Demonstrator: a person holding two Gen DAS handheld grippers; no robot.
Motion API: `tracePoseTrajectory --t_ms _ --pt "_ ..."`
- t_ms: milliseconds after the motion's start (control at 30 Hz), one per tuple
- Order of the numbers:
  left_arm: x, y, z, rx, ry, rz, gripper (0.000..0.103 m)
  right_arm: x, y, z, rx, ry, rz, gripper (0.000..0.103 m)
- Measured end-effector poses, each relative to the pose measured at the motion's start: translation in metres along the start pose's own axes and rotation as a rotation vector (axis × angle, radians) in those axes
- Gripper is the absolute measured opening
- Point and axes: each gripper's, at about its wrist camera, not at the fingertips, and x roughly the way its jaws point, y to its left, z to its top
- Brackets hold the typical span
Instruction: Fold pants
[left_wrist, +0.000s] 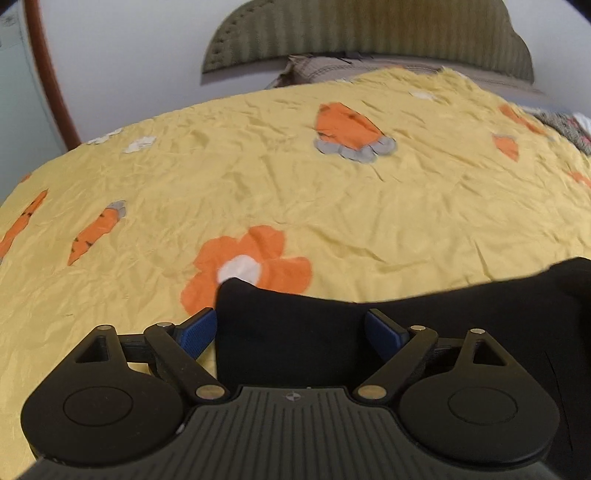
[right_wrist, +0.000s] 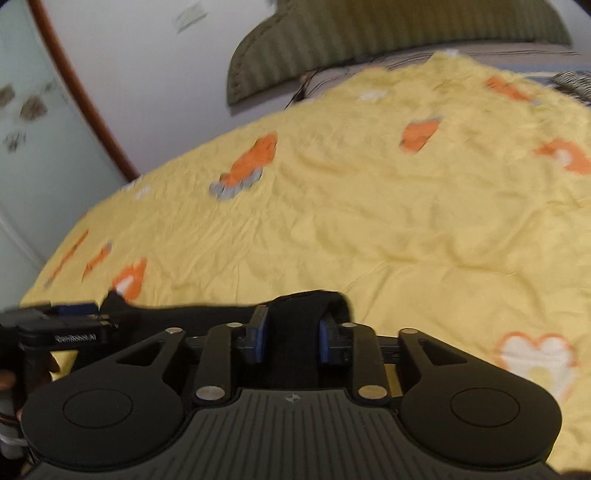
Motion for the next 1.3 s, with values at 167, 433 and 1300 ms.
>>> tracePoseTrajectory --t_ms 167,433,1300 --pt "0.001 0.006 0.002 -0.036 -0.004 0.016 0.087 -0.051 0.017 -0.015 -0.093 -0.12 -0.117 0.029" --pt "-0.023 -0.011 -0.005 0.05 -0.08 0.062 0.087 -0.052 0.013 -0.058 -0.124 -0.005 -0.202 0.03" --pt "-0.085 0.016 -0.081 0.027 0.053 -0.193 0.088 -0.005 0.064 -0.033 -0.229 -0.022 -0.176 0.045"
